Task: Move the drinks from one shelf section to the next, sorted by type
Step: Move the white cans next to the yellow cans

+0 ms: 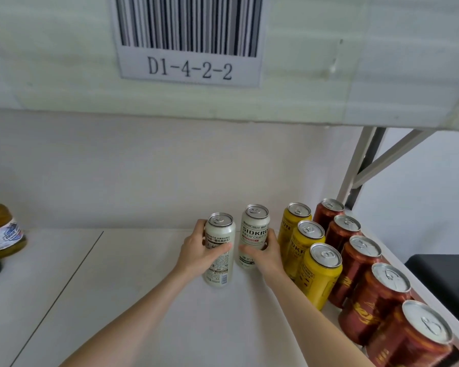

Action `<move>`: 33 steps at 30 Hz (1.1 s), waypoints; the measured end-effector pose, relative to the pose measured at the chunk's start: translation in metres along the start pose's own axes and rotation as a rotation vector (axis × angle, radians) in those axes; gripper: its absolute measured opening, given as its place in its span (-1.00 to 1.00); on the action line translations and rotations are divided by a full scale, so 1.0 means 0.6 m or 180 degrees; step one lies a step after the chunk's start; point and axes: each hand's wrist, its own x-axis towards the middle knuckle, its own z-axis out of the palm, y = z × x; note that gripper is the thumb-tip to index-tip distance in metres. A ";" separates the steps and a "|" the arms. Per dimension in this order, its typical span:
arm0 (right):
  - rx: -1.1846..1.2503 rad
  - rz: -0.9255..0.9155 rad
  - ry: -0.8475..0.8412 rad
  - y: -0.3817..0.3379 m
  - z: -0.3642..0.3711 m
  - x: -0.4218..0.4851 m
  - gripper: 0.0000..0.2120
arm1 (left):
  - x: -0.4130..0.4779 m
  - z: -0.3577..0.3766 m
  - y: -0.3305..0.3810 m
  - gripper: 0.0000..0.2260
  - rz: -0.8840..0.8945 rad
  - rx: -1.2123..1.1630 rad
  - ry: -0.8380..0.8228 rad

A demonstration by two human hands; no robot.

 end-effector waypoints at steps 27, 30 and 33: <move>-0.0539 0.0193 -0.0167 0.049 -0.041 -0.178 -0.39 | -0.035 -0.015 -0.022 -0.46 -0.0719 -0.0890 -0.0751; -0.0684 0.0150 -0.0327 0.044 -0.038 -0.189 -0.34 | -0.044 -0.008 -0.017 -0.47 -0.0729 -0.0878 -0.0769; -0.0746 0.0120 -0.0399 0.034 -0.032 -0.194 -0.29 | -0.060 0.003 -0.013 -0.47 -0.0709 -0.0913 -0.0859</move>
